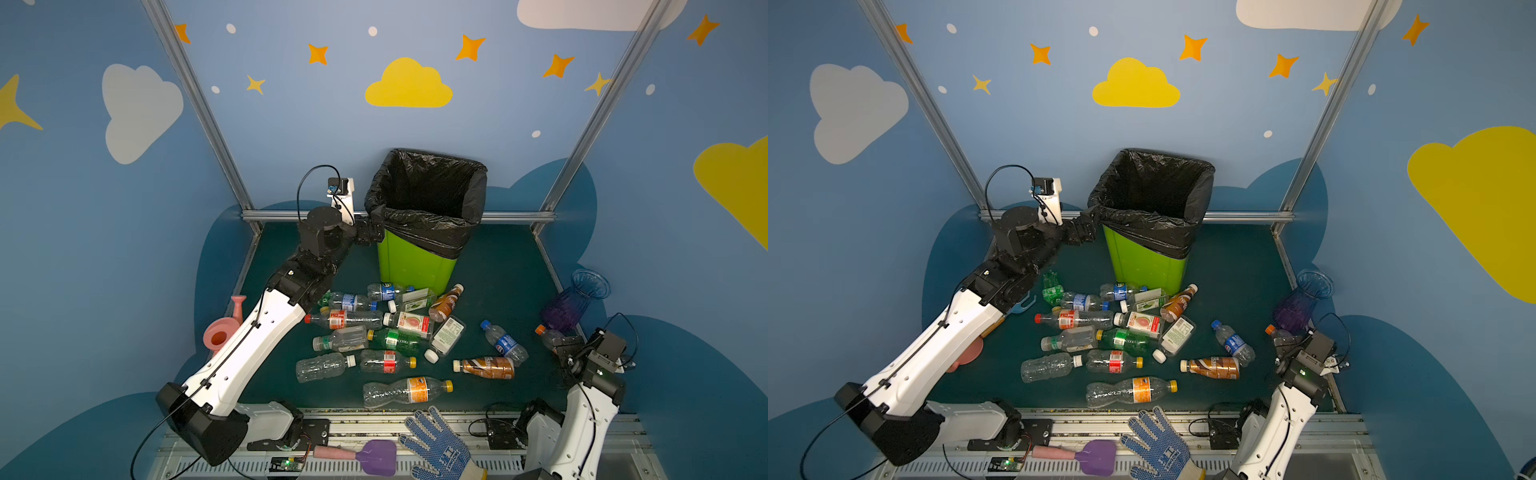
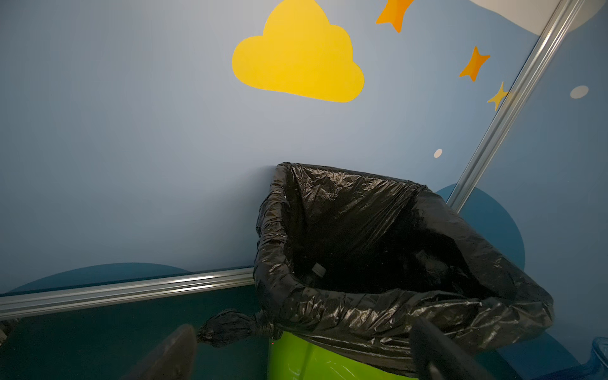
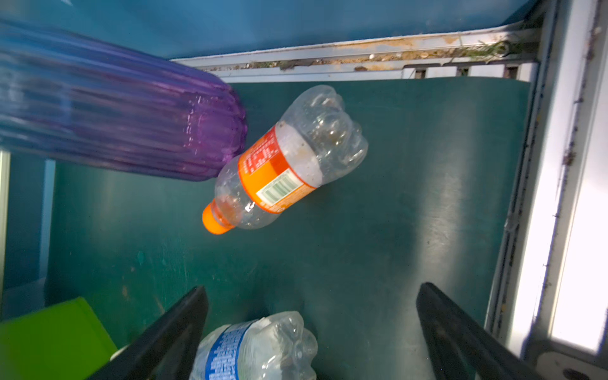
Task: Throw the plastic bottles in the bin
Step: 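Open the left gripper over the bin while right gripper grasps orange-label bottle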
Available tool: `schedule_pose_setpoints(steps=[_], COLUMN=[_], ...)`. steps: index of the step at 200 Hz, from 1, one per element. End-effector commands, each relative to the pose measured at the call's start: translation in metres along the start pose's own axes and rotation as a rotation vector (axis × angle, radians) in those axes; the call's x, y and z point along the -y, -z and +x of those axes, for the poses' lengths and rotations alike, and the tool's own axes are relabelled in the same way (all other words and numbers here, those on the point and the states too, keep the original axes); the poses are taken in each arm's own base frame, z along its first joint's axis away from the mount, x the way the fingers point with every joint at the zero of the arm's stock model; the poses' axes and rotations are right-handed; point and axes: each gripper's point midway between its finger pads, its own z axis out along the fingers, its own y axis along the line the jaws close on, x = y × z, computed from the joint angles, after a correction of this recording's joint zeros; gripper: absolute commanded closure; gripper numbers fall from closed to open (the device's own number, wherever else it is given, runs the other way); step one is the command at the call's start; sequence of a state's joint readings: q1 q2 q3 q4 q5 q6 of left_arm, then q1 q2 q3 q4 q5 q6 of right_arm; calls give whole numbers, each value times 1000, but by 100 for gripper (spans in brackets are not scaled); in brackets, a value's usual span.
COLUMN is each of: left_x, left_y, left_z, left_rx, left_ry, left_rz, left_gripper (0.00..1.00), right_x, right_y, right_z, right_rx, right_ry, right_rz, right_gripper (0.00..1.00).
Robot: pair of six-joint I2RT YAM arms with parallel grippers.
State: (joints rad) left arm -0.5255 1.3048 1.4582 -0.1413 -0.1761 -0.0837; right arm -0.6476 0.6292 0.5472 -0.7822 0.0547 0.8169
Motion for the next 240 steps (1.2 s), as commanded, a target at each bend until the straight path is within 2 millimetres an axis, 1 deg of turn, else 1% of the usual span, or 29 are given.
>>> schedule_pose_setpoints(steps=[1, 23, 50, 74, 97, 116, 168, 208, 240], left_x=[2, 2, 2, 0, -3, -5, -5, -4, -7], left_y=[2, -2, -9, -12, -13, -12, -12, -11, -11], left_z=[-4, 3, 16, 24, 30, 33, 34, 35, 34], left_rx=[5, -13, -45, -63, -75, -81, -84, -85, -83], left_ry=[6, 8, 16, 23, 31, 32, 42, 44, 46], left_rz=[25, 34, 49, 50, 50, 48, 61, 65, 60], left_gripper=[0, 0, 0, 0, 0, 0, 0, 0, 0], right_x=[1, 3, 3, -5, -11, -17, -23, -13, -10], right_y=[-9, -21, -31, -33, -38, -44, -69, -83, -91], right_z=[-2, -4, -8, -12, -15, -18, -16, -4, -2], right_rx=[-6, -22, -40, -37, -41, -51, -137, -219, -242], right_ry=[-39, -66, -92, -128, -161, -170, -168, -156, -108], right_rz=[-6, -14, -31, -74, -99, -112, -89, -26, -2], right_gripper=[2, 2, 2, 2, 2, 2, 5, 9, 16])
